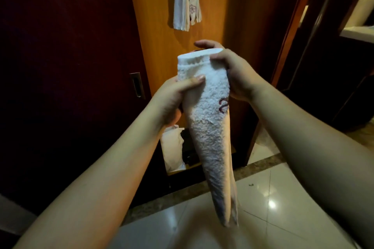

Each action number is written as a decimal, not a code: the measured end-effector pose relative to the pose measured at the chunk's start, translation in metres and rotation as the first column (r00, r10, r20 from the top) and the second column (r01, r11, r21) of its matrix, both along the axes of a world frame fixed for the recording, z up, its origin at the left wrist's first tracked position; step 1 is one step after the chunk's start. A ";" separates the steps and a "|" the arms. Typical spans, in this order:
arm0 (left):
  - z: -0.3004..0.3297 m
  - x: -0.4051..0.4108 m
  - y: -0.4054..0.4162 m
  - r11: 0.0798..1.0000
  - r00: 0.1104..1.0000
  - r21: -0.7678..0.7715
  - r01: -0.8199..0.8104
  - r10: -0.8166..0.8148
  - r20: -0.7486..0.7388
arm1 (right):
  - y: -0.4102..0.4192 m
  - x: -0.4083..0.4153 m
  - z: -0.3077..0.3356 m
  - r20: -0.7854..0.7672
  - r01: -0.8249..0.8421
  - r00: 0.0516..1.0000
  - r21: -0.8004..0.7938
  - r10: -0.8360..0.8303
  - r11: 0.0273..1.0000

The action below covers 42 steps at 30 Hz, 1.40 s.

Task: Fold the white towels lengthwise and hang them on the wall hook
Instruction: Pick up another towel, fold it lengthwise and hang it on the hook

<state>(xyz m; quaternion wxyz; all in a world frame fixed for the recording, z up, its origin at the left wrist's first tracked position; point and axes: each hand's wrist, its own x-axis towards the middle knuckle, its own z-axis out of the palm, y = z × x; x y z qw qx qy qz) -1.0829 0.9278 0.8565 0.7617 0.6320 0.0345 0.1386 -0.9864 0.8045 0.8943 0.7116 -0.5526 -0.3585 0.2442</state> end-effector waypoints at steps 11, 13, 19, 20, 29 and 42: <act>0.055 0.043 0.010 0.944 0.964 -0.219 -0.248 0.219 -0.150 | -0.020 0.020 -0.144 -0.459 -0.013 0.887 -0.137 -0.052 0.990; 0.060 0.047 0.017 0.920 0.944 -0.237 -0.313 0.276 -0.179 | -0.021 0.008 -0.153 -0.355 0.089 0.924 -0.165 -0.143 0.982; 0.066 0.053 0.029 0.892 0.906 -0.195 -0.407 0.368 -0.209 | -0.016 -0.011 -0.166 0.005 0.284 0.956 -0.272 -0.293 0.919; 0.067 0.053 0.029 0.888 0.900 -0.187 -0.420 0.380 -0.215 | -0.016 -0.012 -0.165 0.027 0.295 0.954 -0.281 -0.300 0.913; 0.079 0.052 0.032 0.926 0.935 -0.155 -0.346 0.325 -0.145 | -0.021 -0.016 -0.147 0.250 0.447 0.890 -0.319 -0.381 0.836; 0.092 0.068 0.042 0.938 0.961 -0.241 -0.249 0.208 -0.185 | -0.038 0.004 -0.152 -0.436 -0.418 0.856 -0.271 0.277 0.867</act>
